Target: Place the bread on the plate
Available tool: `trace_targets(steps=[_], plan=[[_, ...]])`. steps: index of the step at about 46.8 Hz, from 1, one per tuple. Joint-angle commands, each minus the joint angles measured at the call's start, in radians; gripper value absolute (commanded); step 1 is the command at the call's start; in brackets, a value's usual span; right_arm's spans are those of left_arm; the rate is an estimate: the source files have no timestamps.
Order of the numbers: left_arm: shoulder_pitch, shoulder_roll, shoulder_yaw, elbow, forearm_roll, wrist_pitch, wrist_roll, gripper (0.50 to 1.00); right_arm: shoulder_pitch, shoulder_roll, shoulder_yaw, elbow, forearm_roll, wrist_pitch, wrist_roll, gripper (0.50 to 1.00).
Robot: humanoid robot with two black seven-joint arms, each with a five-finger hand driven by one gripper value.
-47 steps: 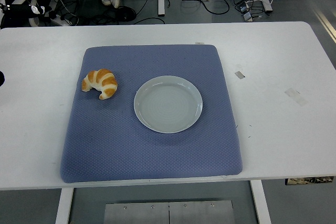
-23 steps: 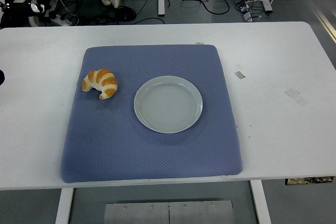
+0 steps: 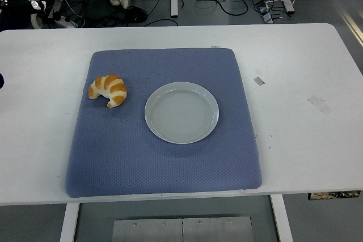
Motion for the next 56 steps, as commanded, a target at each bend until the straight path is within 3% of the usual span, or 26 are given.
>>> trace_targets(steps=[1, 56], plan=[[0.000, 0.000, -0.002, 0.000, 0.000, 0.000, 0.000, 0.987, 0.000, 0.000, 0.000, 0.000, 0.000, 0.000, 0.000, 1.000], [-0.016, 0.001, 0.014, -0.018, 0.000, -0.010, 0.006, 0.990, 0.000, 0.000, 0.000, 0.000, 0.000, 0.000, 0.000, 1.000]])
